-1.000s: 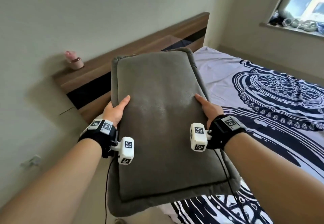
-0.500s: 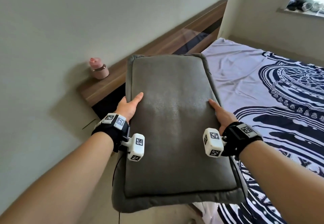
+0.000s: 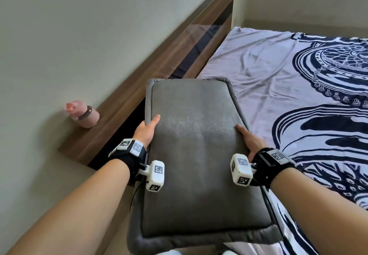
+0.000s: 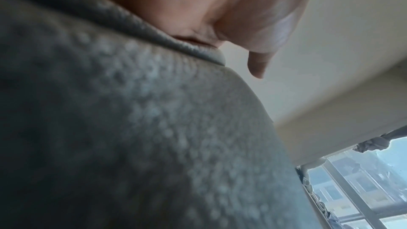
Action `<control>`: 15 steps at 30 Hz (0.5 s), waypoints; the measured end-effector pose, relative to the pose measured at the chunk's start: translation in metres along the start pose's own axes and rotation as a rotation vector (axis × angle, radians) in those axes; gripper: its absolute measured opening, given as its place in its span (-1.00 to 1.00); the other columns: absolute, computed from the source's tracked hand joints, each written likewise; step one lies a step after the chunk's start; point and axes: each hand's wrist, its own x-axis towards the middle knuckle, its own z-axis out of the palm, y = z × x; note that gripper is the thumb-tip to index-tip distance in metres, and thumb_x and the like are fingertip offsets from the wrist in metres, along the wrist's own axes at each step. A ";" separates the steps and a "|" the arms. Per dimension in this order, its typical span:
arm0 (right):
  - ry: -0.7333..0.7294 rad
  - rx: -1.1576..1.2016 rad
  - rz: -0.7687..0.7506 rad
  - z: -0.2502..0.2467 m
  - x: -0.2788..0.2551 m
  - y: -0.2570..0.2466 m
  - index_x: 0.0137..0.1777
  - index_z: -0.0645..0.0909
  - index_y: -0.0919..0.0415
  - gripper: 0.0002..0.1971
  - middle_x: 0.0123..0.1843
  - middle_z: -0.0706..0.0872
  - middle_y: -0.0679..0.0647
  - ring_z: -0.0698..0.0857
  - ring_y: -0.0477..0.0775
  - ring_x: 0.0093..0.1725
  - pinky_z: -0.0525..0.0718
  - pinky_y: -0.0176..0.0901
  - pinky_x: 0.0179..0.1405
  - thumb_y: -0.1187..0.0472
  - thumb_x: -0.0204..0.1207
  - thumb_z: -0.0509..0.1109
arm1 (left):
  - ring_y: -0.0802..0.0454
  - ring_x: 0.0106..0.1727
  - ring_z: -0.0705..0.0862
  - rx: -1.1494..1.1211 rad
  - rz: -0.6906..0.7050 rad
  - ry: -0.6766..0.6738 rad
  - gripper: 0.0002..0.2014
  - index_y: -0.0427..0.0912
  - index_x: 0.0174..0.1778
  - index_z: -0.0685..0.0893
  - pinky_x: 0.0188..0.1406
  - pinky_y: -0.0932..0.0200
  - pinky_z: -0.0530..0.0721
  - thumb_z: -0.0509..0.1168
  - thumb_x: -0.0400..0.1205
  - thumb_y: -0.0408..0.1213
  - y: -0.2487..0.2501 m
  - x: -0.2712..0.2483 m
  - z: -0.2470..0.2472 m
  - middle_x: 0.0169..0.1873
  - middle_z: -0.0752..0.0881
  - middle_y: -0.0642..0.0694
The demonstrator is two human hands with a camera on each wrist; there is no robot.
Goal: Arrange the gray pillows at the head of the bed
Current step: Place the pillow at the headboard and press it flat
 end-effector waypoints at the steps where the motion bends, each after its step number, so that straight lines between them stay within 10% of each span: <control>1: 0.010 0.025 0.017 0.008 0.010 -0.002 0.28 0.73 0.32 -0.09 0.12 0.87 0.31 0.87 0.36 0.05 0.82 0.37 0.03 -0.18 -0.06 0.80 | -0.15 0.26 0.76 0.014 0.000 -0.018 -0.08 -0.14 0.36 0.69 0.44 -0.14 0.64 0.42 0.16 0.38 0.008 0.016 0.002 0.23 0.80 -0.13; 7: 0.169 0.128 -0.012 0.058 0.051 -0.004 -0.10 0.68 0.23 -0.46 0.11 0.85 0.33 0.85 0.37 0.08 0.76 0.47 0.16 -0.14 0.14 0.77 | -0.21 0.22 0.77 0.089 0.053 -0.160 -0.34 -0.14 0.20 0.68 0.38 -0.21 0.68 0.44 0.24 0.16 0.044 0.116 0.025 0.19 0.79 -0.23; 11: 0.330 0.216 0.018 0.092 0.107 -0.001 -0.05 0.73 0.23 -0.12 0.00 0.88 0.26 0.87 0.36 -0.03 0.79 0.47 0.10 -0.24 -0.38 0.83 | -0.18 0.27 0.75 0.133 0.037 -0.284 -0.22 -0.18 0.34 0.66 0.43 -0.15 0.65 0.46 0.27 0.22 0.041 0.204 0.048 0.25 0.77 -0.18; 15: 0.420 0.251 -0.037 0.131 0.156 0.000 0.03 0.77 0.27 -0.15 0.02 0.88 0.26 0.87 0.34 -0.03 0.81 0.42 0.09 -0.21 -0.27 0.78 | -0.17 0.32 0.74 0.119 -0.020 -0.347 0.02 -0.20 0.48 0.60 0.47 -0.13 0.62 0.46 0.14 0.33 0.018 0.294 0.067 0.32 0.76 -0.15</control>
